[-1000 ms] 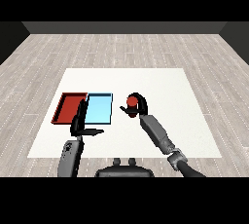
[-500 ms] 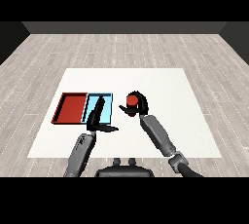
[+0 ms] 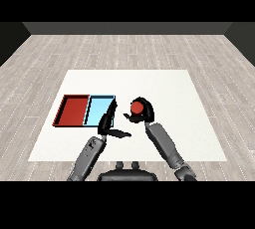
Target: Pick the red can and put it in the red box
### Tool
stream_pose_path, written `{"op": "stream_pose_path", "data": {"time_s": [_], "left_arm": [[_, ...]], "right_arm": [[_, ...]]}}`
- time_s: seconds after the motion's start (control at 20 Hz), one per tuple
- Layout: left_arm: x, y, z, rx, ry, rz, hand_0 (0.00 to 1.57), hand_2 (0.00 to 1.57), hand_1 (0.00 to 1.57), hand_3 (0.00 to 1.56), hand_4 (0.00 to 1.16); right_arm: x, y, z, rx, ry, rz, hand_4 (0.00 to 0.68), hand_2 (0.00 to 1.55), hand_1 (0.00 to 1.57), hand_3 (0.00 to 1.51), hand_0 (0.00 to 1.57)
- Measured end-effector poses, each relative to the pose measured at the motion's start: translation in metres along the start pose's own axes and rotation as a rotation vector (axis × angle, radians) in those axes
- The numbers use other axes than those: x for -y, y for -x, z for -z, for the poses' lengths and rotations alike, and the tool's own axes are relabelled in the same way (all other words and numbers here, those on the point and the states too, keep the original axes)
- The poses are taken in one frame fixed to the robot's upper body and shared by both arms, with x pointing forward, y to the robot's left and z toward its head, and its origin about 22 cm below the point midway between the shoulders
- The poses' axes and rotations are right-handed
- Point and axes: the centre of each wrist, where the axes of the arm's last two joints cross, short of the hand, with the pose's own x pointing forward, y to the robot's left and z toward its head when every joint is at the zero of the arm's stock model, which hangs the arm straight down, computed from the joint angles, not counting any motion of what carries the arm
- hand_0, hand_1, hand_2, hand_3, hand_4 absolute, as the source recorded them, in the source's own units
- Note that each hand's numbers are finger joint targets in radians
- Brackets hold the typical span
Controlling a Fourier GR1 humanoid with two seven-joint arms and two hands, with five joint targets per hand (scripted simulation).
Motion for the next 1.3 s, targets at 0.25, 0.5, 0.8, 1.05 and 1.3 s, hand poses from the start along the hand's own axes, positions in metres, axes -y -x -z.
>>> {"op": "stream_pose_path", "data": {"time_s": [0.25, 0.5, 0.8, 1.05, 1.3], "left_arm": [[0.012, 0.000, 0.011, -0.015, 0.026, -0.001, 0.00, 0.00, 0.00, 0.00, 0.00], [0.016, 0.010, 0.015, -0.021, 0.031, 0.011, 0.00, 0.00, 0.00, 0.00, 0.00], [0.024, 0.012, 0.027, -0.051, 0.033, 0.037, 0.00, 0.00, 0.00, 0.00, 0.00], [0.021, 0.017, 0.037, -0.059, 0.042, 0.047, 0.00, 0.00, 0.00, 0.00, 0.00], [0.026, 0.011, 0.037, -0.065, 0.060, 0.067, 0.00, 0.00, 0.00, 0.00, 0.00]], "right_arm": [[-0.004, -0.007, -0.004, 0.021, -0.026, 0.019, 0.611, 1.41, 1.39, 1.40, 1.39], [-0.015, -0.019, -0.005, 0.029, -0.057, 0.034, 0.613, 1.43, 1.41, 1.41, 1.41], [-0.026, -0.018, -0.009, 0.043, -0.082, 0.053, 0.599, 1.44, 1.43, 1.40, 1.43], [-0.039, -0.024, -0.017, 0.058, -0.105, 0.055, 0.614, 1.43, 1.45, 1.38, 1.45], [-0.056, -0.033, -0.016, 0.057, -0.121, 0.070, 0.594, 1.43, 1.45, 1.39, 1.45]]}}
